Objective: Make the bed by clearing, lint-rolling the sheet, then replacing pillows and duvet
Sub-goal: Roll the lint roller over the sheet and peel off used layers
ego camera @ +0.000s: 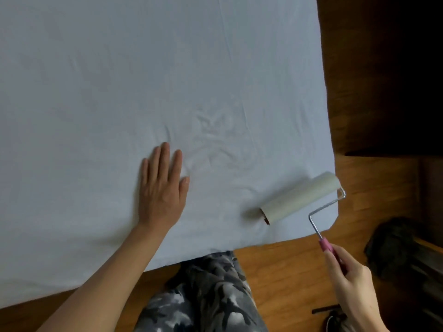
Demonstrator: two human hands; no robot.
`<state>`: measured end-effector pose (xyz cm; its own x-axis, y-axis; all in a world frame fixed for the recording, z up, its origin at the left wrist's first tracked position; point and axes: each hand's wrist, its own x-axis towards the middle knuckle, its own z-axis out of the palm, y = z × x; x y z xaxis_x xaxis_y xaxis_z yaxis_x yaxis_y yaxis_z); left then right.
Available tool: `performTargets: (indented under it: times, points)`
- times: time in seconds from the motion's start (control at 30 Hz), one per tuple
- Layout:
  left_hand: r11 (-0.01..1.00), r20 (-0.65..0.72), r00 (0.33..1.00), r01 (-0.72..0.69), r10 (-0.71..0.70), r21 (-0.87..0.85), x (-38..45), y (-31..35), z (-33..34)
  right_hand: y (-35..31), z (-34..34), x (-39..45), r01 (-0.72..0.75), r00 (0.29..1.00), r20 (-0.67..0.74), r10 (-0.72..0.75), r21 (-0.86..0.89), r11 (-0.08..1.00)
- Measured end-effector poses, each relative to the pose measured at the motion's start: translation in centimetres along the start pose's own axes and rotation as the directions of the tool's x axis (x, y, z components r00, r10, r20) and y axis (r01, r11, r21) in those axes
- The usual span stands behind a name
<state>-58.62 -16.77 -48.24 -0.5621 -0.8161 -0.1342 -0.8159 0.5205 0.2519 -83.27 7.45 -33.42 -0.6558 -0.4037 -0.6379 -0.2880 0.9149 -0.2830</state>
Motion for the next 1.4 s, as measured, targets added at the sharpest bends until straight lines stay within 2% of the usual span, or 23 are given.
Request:
performTargets:
  times: [0.17,0.3,0.4,0.5,0.6,0.8,1.13,1.27,1.4]
  points:
    - [0.999,0.014,1.000,0.017,-0.018,0.035,-2.3,-0.1,0.0,-3.8,2.5,1.6,0.183,0.983,-0.024,-0.182,0.124,0.975]
    - [0.993,0.071,0.991,0.108,-0.111,0.043,-6.1,1.0,0.0,-8.5,5.4,4.5,0.337,0.941,0.010,-0.337,0.031,0.941]
    - [0.986,0.104,0.981,0.156,-0.161,0.057,-8.4,2.0,0.1,-11.5,6.8,5.6,0.377,0.926,0.039,-0.376,-0.037,0.925]
    - [0.978,0.072,0.976,0.205,-0.207,0.042,-9.6,2.9,0.4,-11.8,7.1,6.1,0.361,0.932,0.068,-0.357,-0.059,0.931]
    - [0.969,0.020,0.969,0.245,-0.246,0.030,-10.1,3.5,1.2,-9.0,6.5,6.2,0.338,0.940,0.076,-0.332,-0.089,0.937]
    - [0.921,-0.009,0.922,0.388,-0.388,0.018,-10.2,6.8,2.3,1.1,3.5,5.7,0.384,0.922,0.114,-0.371,-0.133,0.914]
    - [0.893,0.042,0.894,0.448,-0.446,-0.043,-10.0,20.6,4.3,18.2,-5.9,5.2,0.440,0.894,0.233,-0.383,-0.296,0.848]
    - [0.888,0.108,0.888,0.455,-0.447,-0.065,-8.4,26.5,3.7,21.4,-10.6,6.0,0.454,0.880,0.289,-0.377,-0.276,0.847]
    - [0.889,0.184,0.885,0.449,-0.428,-0.091,-6.2,32.3,0.6,21.0,-16.6,7.0,0.457,0.880,0.242,-0.409,-0.202,0.866]
